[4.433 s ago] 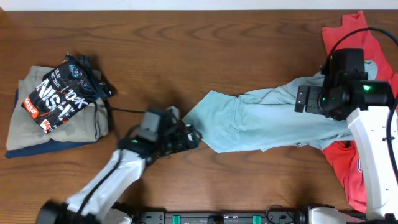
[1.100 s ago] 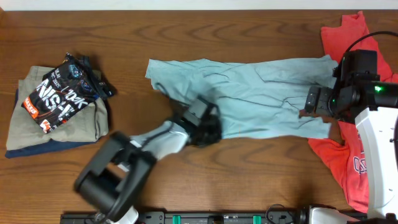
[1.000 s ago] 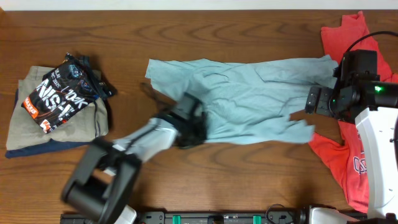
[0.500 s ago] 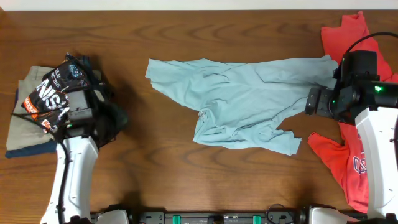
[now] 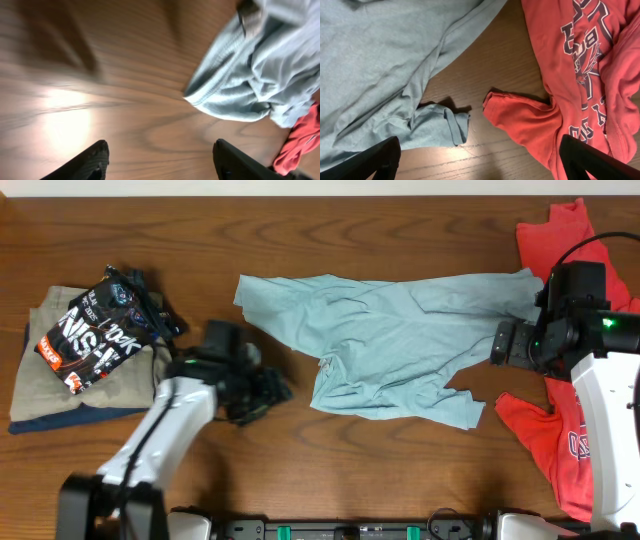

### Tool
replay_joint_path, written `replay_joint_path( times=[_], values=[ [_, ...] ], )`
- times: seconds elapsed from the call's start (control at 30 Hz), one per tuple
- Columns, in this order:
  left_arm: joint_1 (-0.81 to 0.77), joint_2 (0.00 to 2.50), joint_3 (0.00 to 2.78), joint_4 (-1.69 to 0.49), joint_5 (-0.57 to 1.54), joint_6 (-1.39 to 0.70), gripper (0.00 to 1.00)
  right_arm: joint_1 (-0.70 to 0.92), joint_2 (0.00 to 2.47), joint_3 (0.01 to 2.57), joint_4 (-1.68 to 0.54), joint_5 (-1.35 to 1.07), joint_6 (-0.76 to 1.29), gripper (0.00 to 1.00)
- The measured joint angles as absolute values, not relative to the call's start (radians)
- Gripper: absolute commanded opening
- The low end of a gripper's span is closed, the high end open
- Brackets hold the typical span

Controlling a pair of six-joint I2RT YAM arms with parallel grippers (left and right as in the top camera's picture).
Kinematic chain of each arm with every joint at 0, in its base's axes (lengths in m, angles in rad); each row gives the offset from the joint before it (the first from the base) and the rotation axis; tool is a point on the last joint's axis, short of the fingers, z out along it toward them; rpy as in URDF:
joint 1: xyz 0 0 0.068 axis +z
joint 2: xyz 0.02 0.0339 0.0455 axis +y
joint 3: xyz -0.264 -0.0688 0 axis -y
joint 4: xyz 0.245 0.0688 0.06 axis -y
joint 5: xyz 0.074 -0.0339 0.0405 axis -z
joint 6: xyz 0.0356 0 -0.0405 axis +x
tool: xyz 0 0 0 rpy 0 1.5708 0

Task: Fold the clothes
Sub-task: 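Grasp the shirt's lower left corner with the left gripper and pull left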

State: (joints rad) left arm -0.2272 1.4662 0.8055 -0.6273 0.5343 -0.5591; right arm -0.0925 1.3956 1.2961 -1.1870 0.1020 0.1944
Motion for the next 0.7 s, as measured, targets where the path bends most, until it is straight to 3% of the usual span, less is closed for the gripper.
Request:
replay_joint_path(
  times=[0.33, 0.37, 0.47, 0.5, 0.7],
  values=[
    [-0.517, 1.691, 0.806, -0.236, 0.56, -0.87, 0.7, -0.093, 1.396, 1.297, -1.188, 0.102, 0.194, 0.99],
    [-0.534, 1.7, 0.807, -0.198, 0.562, -0.895, 0.6, -0.093, 1.396, 1.297, -1.189, 0.102, 0.194, 0.99],
    [-0.554, 1.726, 0.809, -0.159, 0.551, -0.933, 0.1, -0.093, 1.396, 1.297, -1.189, 0.102, 0.194, 0.99],
    [-0.556, 1.736, 0.809, -0.165, 0.539, -0.941, 0.06, -0.093, 1.396, 1.297, -1.188, 0.102, 0.194, 0.99],
    [-0.497, 1.732, 0.815, -0.269, 0.508, -0.919, 0.06, -0.093, 1.396, 1.297, -1.192, 0.102, 0.194, 0.99]
  ],
)
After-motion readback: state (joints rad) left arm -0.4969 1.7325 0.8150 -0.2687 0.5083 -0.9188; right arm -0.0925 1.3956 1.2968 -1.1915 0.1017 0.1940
